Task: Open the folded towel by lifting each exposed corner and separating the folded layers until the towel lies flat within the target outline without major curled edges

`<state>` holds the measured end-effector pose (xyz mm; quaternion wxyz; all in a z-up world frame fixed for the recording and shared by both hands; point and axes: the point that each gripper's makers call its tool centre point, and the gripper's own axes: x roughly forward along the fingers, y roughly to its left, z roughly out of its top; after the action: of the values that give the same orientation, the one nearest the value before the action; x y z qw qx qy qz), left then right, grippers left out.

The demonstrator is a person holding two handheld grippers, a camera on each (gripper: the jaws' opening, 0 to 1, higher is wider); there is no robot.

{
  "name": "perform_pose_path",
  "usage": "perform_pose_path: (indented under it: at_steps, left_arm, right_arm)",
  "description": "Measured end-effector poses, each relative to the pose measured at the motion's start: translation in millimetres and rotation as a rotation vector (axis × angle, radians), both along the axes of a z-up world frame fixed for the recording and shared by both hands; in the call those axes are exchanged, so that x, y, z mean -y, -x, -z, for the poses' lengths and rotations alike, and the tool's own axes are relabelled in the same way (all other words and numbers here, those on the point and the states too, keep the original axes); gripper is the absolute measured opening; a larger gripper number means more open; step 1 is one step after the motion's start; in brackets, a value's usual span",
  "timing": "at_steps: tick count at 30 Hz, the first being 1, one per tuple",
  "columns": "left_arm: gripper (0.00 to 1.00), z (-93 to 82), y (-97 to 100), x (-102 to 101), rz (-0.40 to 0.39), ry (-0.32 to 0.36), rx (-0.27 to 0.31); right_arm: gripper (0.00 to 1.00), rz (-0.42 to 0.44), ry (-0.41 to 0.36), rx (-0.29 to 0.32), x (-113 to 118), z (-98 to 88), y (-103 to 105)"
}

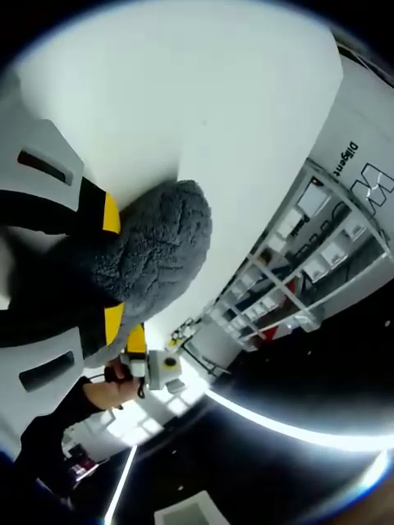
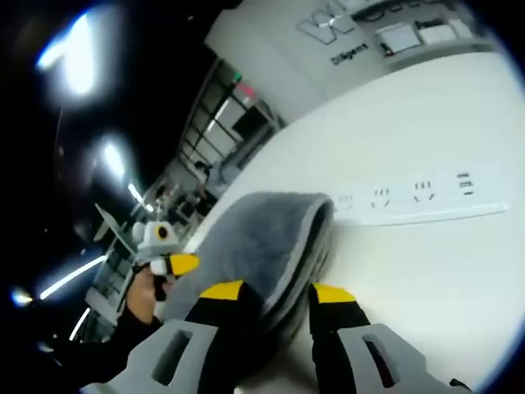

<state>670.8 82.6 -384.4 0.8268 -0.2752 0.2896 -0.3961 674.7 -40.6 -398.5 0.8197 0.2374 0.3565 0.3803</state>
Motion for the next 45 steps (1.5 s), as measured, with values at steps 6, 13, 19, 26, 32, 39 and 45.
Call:
perform_pose_path:
  at_steps: [6, 13, 19, 26, 32, 39, 45]
  left_arm:
    - [0.19, 2.2, 4.1, 4.0, 0.004, 0.017, -0.015]
    - [0.16, 3.7, 20.8, 12.1, -0.003, -0.003, -0.008]
    - [0.13, 3.6, 25.8, 16.4, -0.008, -0.002, -0.018]
    - [0.14, 3.9, 29.0, 19.6, -0.008, 0.001, -0.010]
    - [0.14, 3.4, 2.4, 3.2, -0.034, 0.027, 0.027]
    - [0.14, -0.7, 2.1, 6.0, -0.056, 0.081, 0.042]
    - [0.13, -4.0, -0.3, 4.6, -0.053, 0.107, 0.037]
  right_arm:
    - [0.25, -0.003, 0.004, 0.004, -2.5, -0.1, -7.4]
    - [0.03, 0.003, 0.002, 0.059, -0.9, -8.1, -8.4]
    - [0.02, 0.002, 0.024, 0.063, -1.1, -7.5, -10.0]
    - [0.02, -0.007, 0.014, 0.043, -3.7, -5.4, -5.8]
    - [0.02, -0.009, 0.013, 0.043, -4.3, -6.2, -5.5]
    - [0.02, -0.002, 0.020, 0.048, -4.5, -5.6, -1.4]
    - [0.14, 0.016, 0.026, 0.016, 3.6, -3.6, -10.8]
